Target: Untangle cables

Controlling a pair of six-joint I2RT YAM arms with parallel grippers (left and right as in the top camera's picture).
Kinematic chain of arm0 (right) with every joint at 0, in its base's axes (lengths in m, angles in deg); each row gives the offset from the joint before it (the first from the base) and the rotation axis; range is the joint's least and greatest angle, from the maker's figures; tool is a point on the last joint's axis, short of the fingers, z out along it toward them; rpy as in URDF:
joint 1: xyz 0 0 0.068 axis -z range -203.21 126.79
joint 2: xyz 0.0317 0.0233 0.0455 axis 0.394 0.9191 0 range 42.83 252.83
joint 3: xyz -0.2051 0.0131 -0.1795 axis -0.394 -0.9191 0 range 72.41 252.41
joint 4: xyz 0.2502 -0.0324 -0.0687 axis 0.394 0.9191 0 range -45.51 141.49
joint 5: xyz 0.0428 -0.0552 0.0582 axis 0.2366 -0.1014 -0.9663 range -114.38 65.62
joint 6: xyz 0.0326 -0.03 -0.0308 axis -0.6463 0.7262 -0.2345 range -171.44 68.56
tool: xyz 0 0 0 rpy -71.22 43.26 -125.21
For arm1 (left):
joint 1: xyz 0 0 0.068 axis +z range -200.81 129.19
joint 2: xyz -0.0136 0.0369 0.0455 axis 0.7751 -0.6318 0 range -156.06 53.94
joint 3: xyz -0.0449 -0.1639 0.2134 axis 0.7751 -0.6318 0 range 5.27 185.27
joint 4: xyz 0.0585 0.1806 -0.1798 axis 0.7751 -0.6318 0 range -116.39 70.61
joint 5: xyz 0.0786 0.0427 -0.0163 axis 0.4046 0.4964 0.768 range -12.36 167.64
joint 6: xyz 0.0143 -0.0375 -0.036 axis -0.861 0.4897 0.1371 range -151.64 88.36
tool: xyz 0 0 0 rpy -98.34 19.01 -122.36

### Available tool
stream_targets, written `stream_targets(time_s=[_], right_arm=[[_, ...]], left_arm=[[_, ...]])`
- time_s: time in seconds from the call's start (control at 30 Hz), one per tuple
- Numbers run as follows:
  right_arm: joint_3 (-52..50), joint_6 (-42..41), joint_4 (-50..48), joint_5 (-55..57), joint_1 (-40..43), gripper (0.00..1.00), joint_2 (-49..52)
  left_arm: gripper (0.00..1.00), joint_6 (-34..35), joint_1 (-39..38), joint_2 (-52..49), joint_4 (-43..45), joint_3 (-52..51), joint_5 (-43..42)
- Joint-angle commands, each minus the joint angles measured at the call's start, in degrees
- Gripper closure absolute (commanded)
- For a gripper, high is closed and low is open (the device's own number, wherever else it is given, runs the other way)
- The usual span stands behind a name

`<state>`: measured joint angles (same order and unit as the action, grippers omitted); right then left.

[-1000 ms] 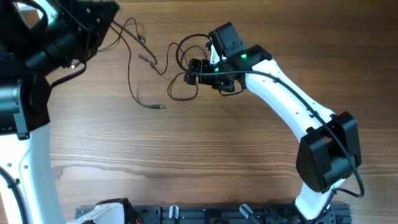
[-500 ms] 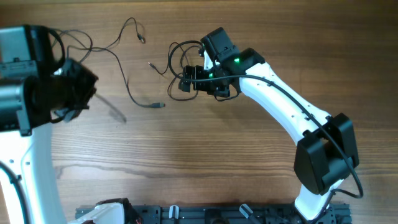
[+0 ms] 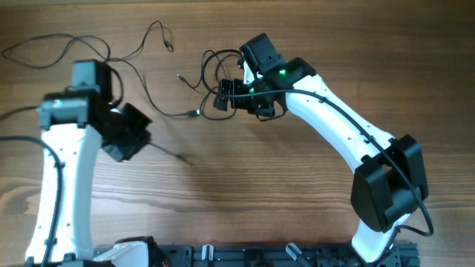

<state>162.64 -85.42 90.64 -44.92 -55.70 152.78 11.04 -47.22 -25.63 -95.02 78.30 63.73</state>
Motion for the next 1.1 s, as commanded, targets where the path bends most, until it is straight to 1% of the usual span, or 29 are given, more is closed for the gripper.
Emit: stream_targets(time_s=[0.0, 0.13, 0.17, 0.23, 0.27, 0.33, 0.43, 0.5, 0.57, 0.6, 0.67, 0.7, 0.77, 0.87, 0.93, 0.97, 1.07], right_arm=[[0.0, 2.51, 0.0, -0.09, -0.13, 0.0, 0.37], [0.0, 2.51, 0.07, -0.09, -0.13, 0.0, 0.37], [0.0, 2.49, 0.02, -0.09, -0.13, 0.0, 0.37], [0.0, 2.49, -0.02, -0.07, -0.13, 0.0, 0.37], [0.0, 2.49, 0.0, -0.07, -0.13, 0.0, 0.37], [0.0, 2.49, 0.0, -0.07, -0.13, 0.0, 0.37], [0.0, 2.51, 0.0, 0.28, -0.13, 0.0, 0.37], [0.0, 2.56, 0.04, 0.55, -0.13, 0.0, 0.37], [0.0, 2.62, 0.11, 0.57, -0.13, 0.0, 0.37], [0.0, 2.71, 0.02, 0.59, -0.13, 0.0, 0.37], [0.0, 2.71, -0.22, 1.22, -0.13, 0.0, 0.37], [0.0, 2.71, -0.37, 1.49, -0.13, 0.0, 0.37], [0.0, 2.69, -0.7, 1.49, -0.13, 0.0, 0.37], [0.02, 2.23, -1.07, 1.4, 0.13, 0.0, 0.35], [0.13, 2.23, -0.55, 0.92, 0.96, 0.0, 0.17], [0.2, 2.16, 0.2, 0.94, 1.77, 0.0, -0.07], [0.59, 2.08, 3.52, 0.5, 5.62, 0.0, -1.95]], left_arm=[[0.88, -0.26, -1.05, 0.07, 6.03, -5.53, -7.08], [0.78, -0.26, -1.03, 0.07, 12.22, -7.58, -7.1], [0.71, -0.26, -1.03, 0.07, 13.27, -7.58, -7.13], [0.53, -0.28, -1.01, 0.07, 15.58, -7.56, -8.0], [0.5, -0.28, -0.94, 0.07, 16.68, -7.56, -8.81], [0.5, -0.31, -0.57, 0.07, 20.31, -7.52, -12.13], [0.45, -0.31, 0.39, 0.07, 25.94, -6.45, -15.06], [0.4, -1.14, 1.14, 0.07, 29.68, -5.7, -14.71], [0.31, -4.07, 1.46, 0.07, 33.29, -5.68, -13.66], [0.28, -6.93, 1.36, 0.04, 34.62, -5.68, -11.08], [0.28, -11.45, 0.13, -0.22, 34.53, -5.68, -3.34], [0.26, -13.25, -0.81, -0.57, 33.73, -5.68, 0.37], [0.25, -16.33, -2.93, -1.84, 32.17, -5.68, 4.09], [0.24, -18.29, -6.56, -5.2, 31.19, -5.68, 4.44], [0.28, -18.27, -8.57, -7.63, 31.58, -5.68, 4.44], [0.29, -18.27, -9.27, -8.57, 31.91, -5.68, 4.44], [0.29, -18.32, -12.0, -12.37, 34.53, -5.68, 4.44]])
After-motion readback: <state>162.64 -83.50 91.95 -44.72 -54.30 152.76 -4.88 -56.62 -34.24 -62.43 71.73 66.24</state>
